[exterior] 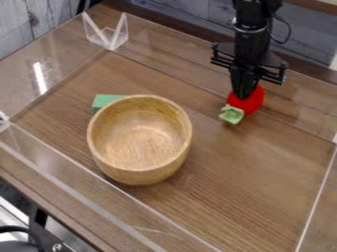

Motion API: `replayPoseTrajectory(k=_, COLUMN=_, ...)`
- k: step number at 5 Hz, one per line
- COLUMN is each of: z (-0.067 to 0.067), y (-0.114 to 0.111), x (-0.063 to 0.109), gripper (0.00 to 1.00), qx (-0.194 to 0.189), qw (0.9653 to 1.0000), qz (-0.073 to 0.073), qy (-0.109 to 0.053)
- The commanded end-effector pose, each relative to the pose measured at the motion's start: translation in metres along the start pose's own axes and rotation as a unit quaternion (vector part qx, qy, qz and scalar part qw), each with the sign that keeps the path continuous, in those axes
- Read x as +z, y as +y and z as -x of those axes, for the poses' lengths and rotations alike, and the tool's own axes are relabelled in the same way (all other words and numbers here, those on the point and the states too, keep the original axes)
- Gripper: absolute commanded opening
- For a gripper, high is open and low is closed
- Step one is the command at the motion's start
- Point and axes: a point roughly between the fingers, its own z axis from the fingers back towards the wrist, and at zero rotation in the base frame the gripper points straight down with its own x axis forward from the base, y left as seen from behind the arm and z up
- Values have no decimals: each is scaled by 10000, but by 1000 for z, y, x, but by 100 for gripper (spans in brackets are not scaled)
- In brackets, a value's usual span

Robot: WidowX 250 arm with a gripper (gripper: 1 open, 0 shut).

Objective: Move the red object to the left side of the table

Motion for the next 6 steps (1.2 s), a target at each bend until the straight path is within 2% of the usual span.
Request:
replayPoseTrajectory(k=1, z=-8, y=-11, x=44, gripper=0, qx=-57, qw=9985, qz=34, qy=-535)
replayPoseTrajectory(k=2, z=-7, y=-15, x=76, gripper=0, qx=68, qw=9963, qz=3, qy=-854)
replayPoseTrajectory(k=3, z=-2, y=-6, x=100, gripper=0, qx=357, qw=9942, qz=-71, qy=-1013)
replayPoseTrajectory(k=4, z=4, y=16, x=109, gripper=0, qx=301, qw=9945, qz=-88, qy=-1003)
replayPoseTrajectory(k=5, z=8, y=31, x=107, gripper=0, qx=202, qw=9954, qz=-106, qy=-926)
replayPoseTrajectory(k=6, z=7, y=47, x=111, gripper=0, qx=565, qw=9941, qz=-200, qy=-903)
